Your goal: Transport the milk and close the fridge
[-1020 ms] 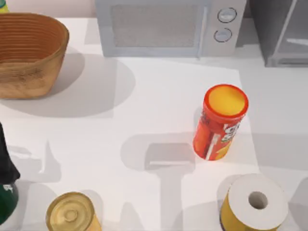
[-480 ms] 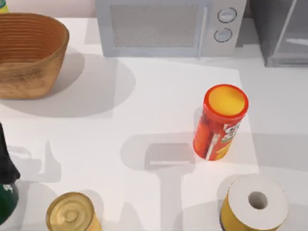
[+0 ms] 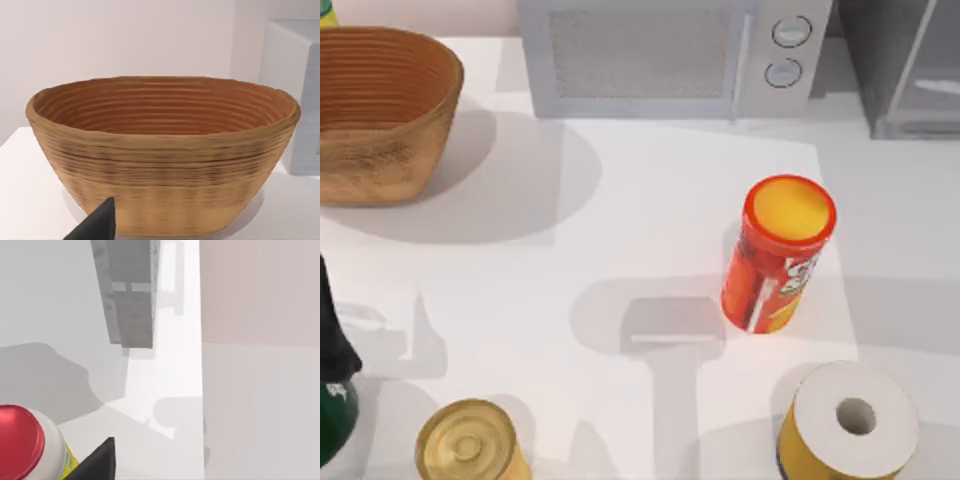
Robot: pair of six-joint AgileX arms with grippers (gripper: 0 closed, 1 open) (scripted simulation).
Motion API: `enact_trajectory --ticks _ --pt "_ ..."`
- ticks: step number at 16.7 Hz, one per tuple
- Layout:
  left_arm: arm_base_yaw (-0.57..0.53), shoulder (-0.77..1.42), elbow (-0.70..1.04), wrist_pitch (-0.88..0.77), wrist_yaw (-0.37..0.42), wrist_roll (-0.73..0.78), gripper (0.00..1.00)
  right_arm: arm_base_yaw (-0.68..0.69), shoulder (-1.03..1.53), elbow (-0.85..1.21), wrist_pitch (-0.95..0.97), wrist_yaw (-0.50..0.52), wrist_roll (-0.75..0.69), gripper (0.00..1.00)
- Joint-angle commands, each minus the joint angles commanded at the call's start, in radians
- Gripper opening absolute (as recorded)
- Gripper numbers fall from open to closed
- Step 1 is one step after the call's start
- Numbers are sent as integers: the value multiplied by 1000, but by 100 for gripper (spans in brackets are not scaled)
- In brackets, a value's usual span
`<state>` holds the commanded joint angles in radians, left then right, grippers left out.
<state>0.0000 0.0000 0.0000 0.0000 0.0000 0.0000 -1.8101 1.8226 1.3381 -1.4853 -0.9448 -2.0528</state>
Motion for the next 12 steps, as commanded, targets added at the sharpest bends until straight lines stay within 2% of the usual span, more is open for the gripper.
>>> enact_trajectory --ticks 3,6,9,12 --pt "0 0 0 0 0 0 100 6 -3 -3 0 2 3 100" --pt "0 0 0 0 0 0 100 58 15 -5 65 19 66 100" --pt "0 0 0 0 0 0 100 171 39 2 226 49 223 100" --pt "0 0 0 0 0 0 100 325 55 17 462 79 464 100"
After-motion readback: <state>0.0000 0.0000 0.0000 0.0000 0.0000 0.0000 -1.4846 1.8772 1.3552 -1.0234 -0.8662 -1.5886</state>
